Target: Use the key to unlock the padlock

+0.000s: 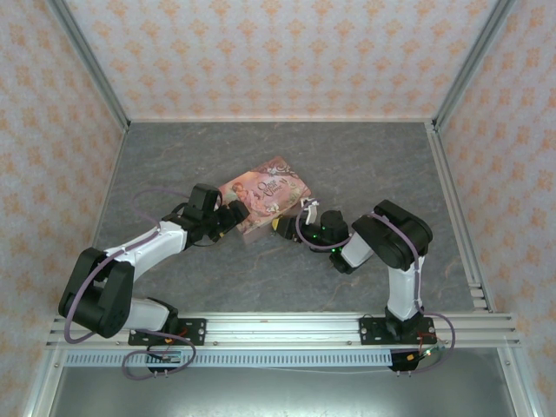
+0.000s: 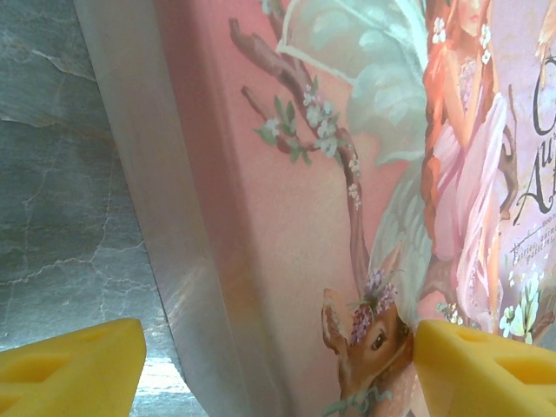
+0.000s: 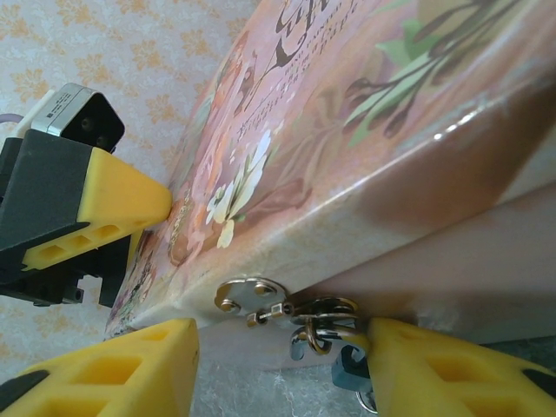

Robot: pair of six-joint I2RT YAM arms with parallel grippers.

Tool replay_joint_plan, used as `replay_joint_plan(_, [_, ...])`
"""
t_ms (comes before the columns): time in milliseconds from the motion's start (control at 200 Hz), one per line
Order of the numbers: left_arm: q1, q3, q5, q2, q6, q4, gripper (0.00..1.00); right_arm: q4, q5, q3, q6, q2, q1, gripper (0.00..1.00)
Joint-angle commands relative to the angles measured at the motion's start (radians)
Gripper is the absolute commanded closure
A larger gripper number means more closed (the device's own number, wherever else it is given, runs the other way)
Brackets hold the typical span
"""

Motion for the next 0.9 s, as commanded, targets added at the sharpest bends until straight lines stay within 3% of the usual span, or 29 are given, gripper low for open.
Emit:
replay_joint_plan(0, [-0.012, -0.016, -0.048, 0.035, 0.0, -0.112, 0.2, 0.069, -0.024, 0.003, -0.014, -0.015, 0.006, 0.48])
replay_joint_plan(896, [-0.012, -0.017, -0.055, 0.03, 0.0, -0.12, 0.19, 0.06, -0.03, -0.032, -0.035, -0.021, 0.005, 0.72])
